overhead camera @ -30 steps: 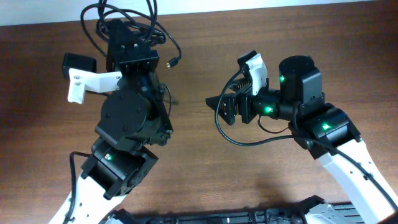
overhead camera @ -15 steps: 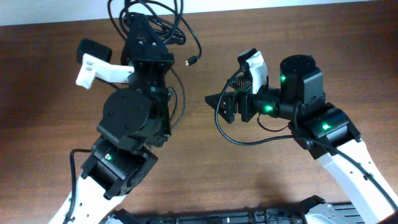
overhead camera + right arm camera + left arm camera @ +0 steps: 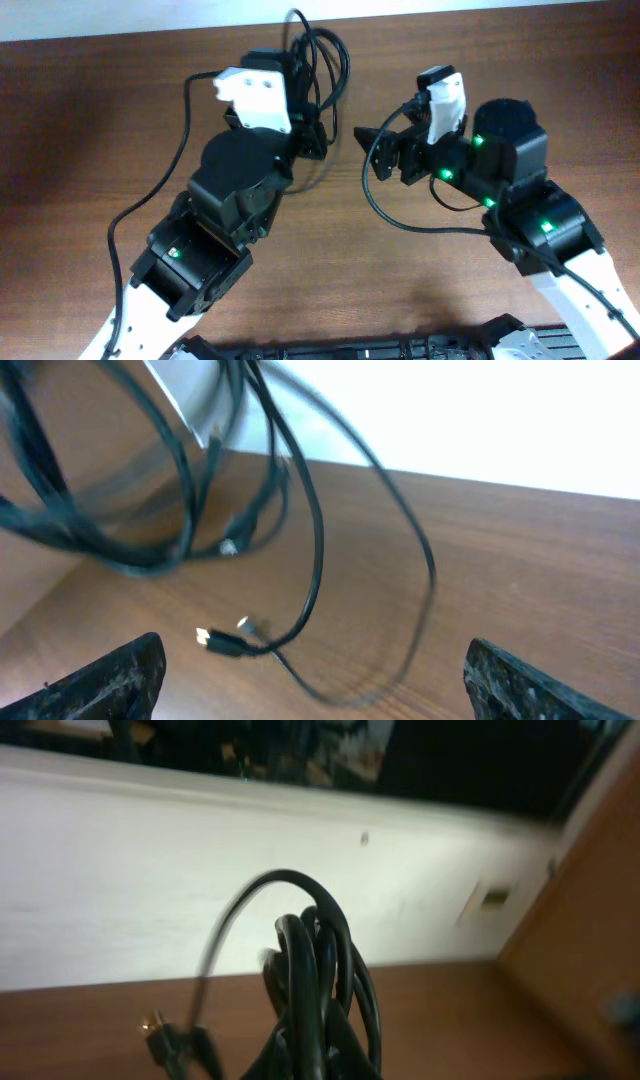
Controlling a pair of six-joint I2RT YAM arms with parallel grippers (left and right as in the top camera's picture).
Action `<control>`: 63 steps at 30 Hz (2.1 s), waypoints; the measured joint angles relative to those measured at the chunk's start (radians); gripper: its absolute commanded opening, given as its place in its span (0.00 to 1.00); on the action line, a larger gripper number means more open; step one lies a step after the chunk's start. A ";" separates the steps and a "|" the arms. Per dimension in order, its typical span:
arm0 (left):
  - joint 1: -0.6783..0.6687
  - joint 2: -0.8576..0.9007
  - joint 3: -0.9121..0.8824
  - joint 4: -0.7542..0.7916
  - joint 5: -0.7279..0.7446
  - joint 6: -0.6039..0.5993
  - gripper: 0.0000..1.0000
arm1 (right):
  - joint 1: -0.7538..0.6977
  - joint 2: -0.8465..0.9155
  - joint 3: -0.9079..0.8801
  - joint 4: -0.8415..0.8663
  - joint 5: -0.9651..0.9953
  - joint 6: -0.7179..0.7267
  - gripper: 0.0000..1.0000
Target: Untangle cables
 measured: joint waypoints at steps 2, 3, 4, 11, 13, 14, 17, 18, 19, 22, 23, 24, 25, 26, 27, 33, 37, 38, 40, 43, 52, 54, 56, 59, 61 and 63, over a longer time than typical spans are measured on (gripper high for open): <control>0.000 0.000 0.000 -0.040 0.034 0.076 0.00 | 0.000 -0.023 0.000 -0.003 0.017 0.000 0.94; 0.000 0.000 0.000 -0.060 0.071 0.124 0.00 | 0.000 -0.033 0.000 -0.009 0.025 0.000 0.95; 0.000 0.000 0.000 -0.071 0.095 0.153 0.00 | 0.000 -0.041 0.000 -0.012 0.028 0.000 0.94; 0.000 -0.023 0.000 -0.165 0.367 0.403 0.00 | 0.000 -0.094 0.000 -0.050 0.039 0.000 0.95; 0.000 -0.046 0.000 -0.190 0.419 0.459 0.00 | 0.000 -0.104 0.000 -0.053 0.039 0.000 0.95; 0.000 -0.061 0.000 -0.204 0.444 0.491 0.00 | 0.000 -0.108 0.000 -0.053 0.040 0.000 0.95; 0.008 -0.085 0.000 -0.217 0.481 0.538 0.00 | 0.000 -0.118 0.000 -0.054 0.043 0.000 0.95; 0.020 -0.088 0.000 -0.219 0.491 0.549 0.00 | 0.000 -0.122 0.000 -0.053 0.043 0.000 0.95; 0.034 -0.088 0.000 -0.221 0.497 0.556 0.00 | 0.000 -0.127 0.000 -0.054 0.043 -0.001 0.95; 0.088 -0.086 0.000 -0.228 0.504 0.570 0.00 | 0.000 -0.140 0.000 -0.054 0.043 0.000 0.95; 0.108 -0.084 0.000 -0.228 0.504 0.574 0.00 | 0.000 -0.144 0.000 -0.054 0.044 0.000 0.95; 0.119 -0.080 0.000 -0.229 0.504 0.575 0.00 | 0.000 -0.146 0.000 -0.059 0.043 0.000 0.95; 0.125 -0.076 0.000 -0.228 0.504 0.574 0.00 | 0.000 -0.148 0.000 -0.071 0.043 0.002 0.94; 0.128 -0.065 0.000 -0.227 0.504 0.573 0.00 | 0.000 -0.148 0.000 -0.087 0.043 0.010 0.95; 0.128 -0.059 0.000 -0.227 0.504 0.572 0.00 | 0.000 -0.148 0.000 -0.119 0.043 0.026 0.95; 0.128 -0.008 0.000 -0.169 0.500 0.461 0.00 | 0.000 -0.147 -0.002 -0.201 0.043 0.078 0.95; 0.128 0.002 0.000 -0.144 0.437 0.242 0.00 | 0.000 -0.147 -0.002 -0.203 0.043 0.088 0.95; 0.128 0.005 0.000 -0.144 0.414 0.177 0.00 | 0.000 -0.147 -0.002 -0.202 0.043 0.088 0.95; 0.129 0.013 0.000 -0.143 0.379 0.054 0.00 | 0.000 -0.147 -0.002 -0.202 0.043 0.090 0.95; 0.129 0.018 0.000 -0.128 0.357 -0.118 0.00 | 0.000 -0.142 -0.002 -0.200 0.043 0.092 0.95; 0.129 0.018 0.000 -0.110 0.396 -0.372 0.00 | 0.000 -0.043 -0.002 -0.147 0.043 0.130 0.94; 0.129 0.018 0.000 -0.109 0.404 -0.387 0.00 | 0.000 -0.030 -0.002 -0.138 0.043 0.143 0.95; 0.129 0.018 0.000 -0.109 0.407 -0.395 0.00 | 0.000 -0.026 -0.002 -0.134 0.043 0.155 0.95; 0.129 0.018 0.000 -0.104 0.427 -0.414 0.00 | 0.000 -0.027 -0.002 -0.126 0.043 0.165 0.95; 0.129 0.020 0.000 -0.089 0.444 -0.421 0.00 | 0.000 -0.027 -0.002 -0.126 0.042 0.165 0.95; 0.125 0.028 0.000 -0.066 0.457 -0.429 0.00 | 0.000 -0.027 -0.002 -0.125 0.039 0.166 0.95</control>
